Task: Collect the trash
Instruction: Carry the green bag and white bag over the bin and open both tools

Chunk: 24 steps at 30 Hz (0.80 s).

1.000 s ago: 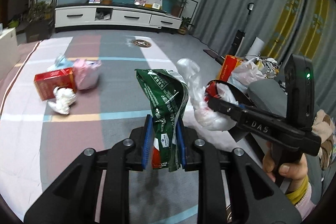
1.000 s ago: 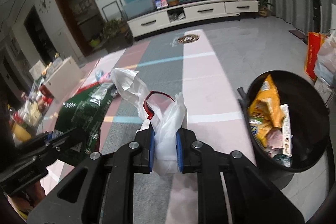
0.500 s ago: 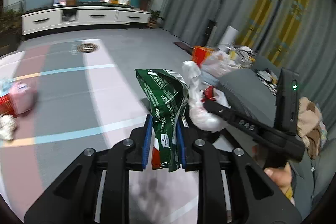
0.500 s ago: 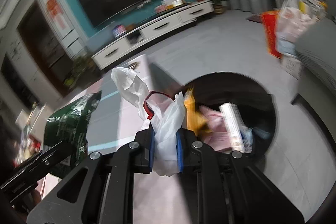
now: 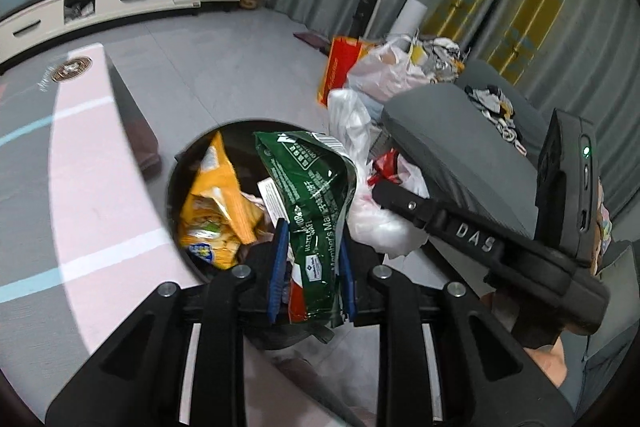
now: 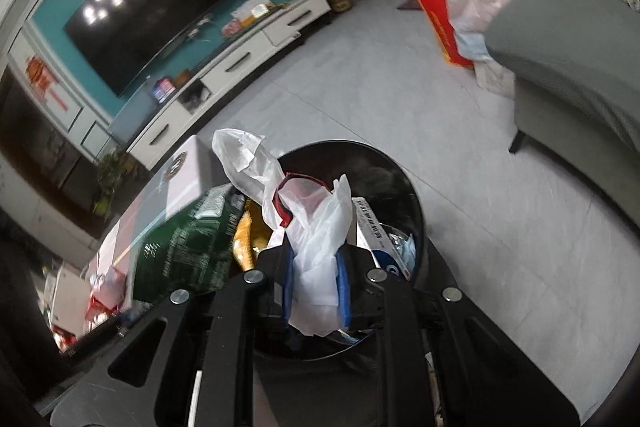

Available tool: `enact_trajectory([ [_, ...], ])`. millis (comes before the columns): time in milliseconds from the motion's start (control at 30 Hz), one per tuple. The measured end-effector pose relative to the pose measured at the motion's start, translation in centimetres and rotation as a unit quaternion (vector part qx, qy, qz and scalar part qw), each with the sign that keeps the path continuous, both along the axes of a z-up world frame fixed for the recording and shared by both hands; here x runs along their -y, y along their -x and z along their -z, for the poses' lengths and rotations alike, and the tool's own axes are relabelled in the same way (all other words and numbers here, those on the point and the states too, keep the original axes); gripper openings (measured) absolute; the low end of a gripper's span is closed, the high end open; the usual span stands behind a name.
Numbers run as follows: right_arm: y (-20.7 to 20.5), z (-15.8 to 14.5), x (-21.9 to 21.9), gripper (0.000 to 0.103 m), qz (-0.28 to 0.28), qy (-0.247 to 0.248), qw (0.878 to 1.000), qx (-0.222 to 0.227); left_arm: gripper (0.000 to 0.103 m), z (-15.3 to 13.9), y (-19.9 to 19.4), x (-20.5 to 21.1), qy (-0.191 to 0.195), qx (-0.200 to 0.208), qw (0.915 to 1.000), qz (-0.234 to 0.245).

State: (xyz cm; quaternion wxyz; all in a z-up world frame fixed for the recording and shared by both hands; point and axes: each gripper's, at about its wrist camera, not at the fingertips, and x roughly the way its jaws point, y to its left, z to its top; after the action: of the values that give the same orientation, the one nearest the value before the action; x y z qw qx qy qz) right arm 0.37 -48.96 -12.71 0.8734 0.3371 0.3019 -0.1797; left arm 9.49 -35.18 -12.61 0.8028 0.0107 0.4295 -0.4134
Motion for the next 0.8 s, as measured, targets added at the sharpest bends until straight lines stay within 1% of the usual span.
enact_trajectory([
  [67, 0.0, 0.4, 0.7, 0.019, 0.01, -0.008, 1.0, -0.006, 0.024, 0.8, -0.2, 0.7, -0.008, -0.005, 0.9999, 0.004],
  [167, -0.5, 0.9, 1.0, 0.023, 0.019, -0.01, 1.0, -0.017, 0.025, 1.6, -0.5, 1.9, -0.024, -0.006, 0.9997, 0.005],
  [267, -1.1, 1.4, 1.1, 0.025, 0.023, -0.011, 0.999, -0.029, 0.029, 2.3, -1.0, 3.3, -0.044, -0.004, 0.999, 0.004],
  [367, -1.6, 1.7, 1.0, 0.033, 0.027, -0.017, 0.999, -0.033, 0.037, 2.8, -1.3, 4.2, -0.055, 0.0, 0.9985, 0.002],
  [433, -1.7, 1.7, 1.2, 0.043, 0.031, -0.024, 0.999, -0.033, 0.056, 2.9, -1.2, 4.3, -0.052, 0.0, 0.9986, 0.003],
  [467, -1.6, 1.7, 1.4, 0.045, 0.033, -0.026, 0.999, -0.031, 0.059, 2.9, -1.2, 4.2, -0.049, 0.0, 0.9988, 0.004],
  [500, -1.6, 1.6, 1.5, 0.049, 0.035, -0.027, 0.999, -0.029, 0.064, 2.9, -1.2, 4.1, -0.046, 0.0, 0.9989, 0.005],
  [533, -1.4, 1.5, 1.6, 0.054, 0.04, -0.027, 0.998, -0.029, 0.064, 2.8, -1.1, 4.2, -0.045, 0.001, 0.999, 0.004],
  [667, -0.6, 1.2, 2.3, 0.055, 0.057, -0.028, 0.998, -0.02, 0.066, 2.4, -0.9, 3.4, -0.031, -0.003, 0.9995, 0.0],
  [800, -0.2, 1.3, 2.8, 0.055, 0.061, -0.043, 0.997, -0.011, 0.075, 1.3, -0.2, 1.7, -0.01, 0.005, 0.9999, -0.005],
])
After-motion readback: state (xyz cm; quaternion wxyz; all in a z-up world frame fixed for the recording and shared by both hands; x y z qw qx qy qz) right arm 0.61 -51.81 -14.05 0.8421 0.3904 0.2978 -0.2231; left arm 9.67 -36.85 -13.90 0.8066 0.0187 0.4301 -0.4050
